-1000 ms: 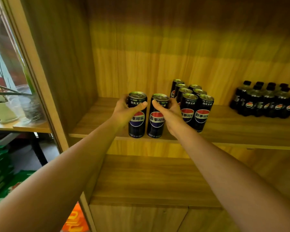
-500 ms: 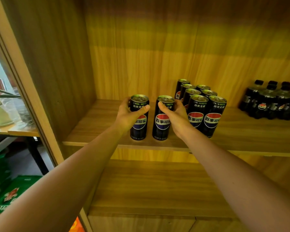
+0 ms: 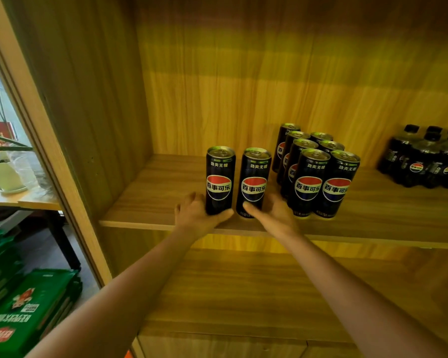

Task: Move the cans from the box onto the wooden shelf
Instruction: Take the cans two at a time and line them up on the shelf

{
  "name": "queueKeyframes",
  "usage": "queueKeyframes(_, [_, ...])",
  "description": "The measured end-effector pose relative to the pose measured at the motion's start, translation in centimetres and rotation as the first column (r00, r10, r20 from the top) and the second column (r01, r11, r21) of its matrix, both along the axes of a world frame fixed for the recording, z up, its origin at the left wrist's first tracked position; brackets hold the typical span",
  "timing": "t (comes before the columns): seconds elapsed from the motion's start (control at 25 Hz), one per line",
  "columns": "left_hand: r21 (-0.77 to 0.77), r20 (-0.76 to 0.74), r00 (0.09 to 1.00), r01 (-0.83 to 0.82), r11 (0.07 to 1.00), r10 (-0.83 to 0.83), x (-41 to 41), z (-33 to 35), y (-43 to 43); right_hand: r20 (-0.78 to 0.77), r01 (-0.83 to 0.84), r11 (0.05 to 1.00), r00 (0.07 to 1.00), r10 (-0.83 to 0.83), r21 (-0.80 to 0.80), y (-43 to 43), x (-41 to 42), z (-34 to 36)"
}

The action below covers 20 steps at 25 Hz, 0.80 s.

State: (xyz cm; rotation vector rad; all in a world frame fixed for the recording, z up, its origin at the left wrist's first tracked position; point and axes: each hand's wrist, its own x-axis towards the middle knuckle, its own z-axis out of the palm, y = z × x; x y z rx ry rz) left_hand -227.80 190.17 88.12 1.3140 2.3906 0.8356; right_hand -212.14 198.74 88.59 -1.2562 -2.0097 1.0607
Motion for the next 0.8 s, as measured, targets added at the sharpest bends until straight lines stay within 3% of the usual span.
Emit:
queueKeyframes(0.08, [-0.056,-0.212,0.977,0.014,0.998,-0.025,0.1,-1.6,0.2,0.217,-0.024,0.978,0.976,-0.022,0.207,-0.1,-0.2,-1.6])
queueKeyframes(0.16, [-0.025,-0.246,0.969,0.001,1.0,-0.007,0.1,-1.8,1.0,0.273,-0.005,0.917,0.955,-0.114,0.399,0.5,-0.9,-2.2])
queueKeyframes(0.24, [-0.032,-0.303,0.953,-0.021,0.999,0.01,-0.1,-1.7,1.9,0.295,0.015,0.883,0.94,-0.173,0.47,1.4,-1.6,-2.2])
queueKeyframes(0.48, [-0.072,-0.398,0.916,-0.09,0.993,0.054,-1.6,-1.7,5.3,0.385,0.031,0.869,0.888,-0.251,0.494,4.1,-4.2,-1.7])
queueKeyframes(0.64, [-0.105,-0.427,0.902,-0.127,0.986,0.07,-2.9,-1.7,7.3,0.331,0.085,0.895,0.91,-0.249,0.438,5.8,-5.7,-2.2])
queueKeyframes(0.8, [-0.072,-0.359,0.928,-0.134,0.988,0.1,-3.3,-2.3,8.1,0.267,0.099,0.906,0.937,-0.224,0.413,6.0,-6.1,-2.4])
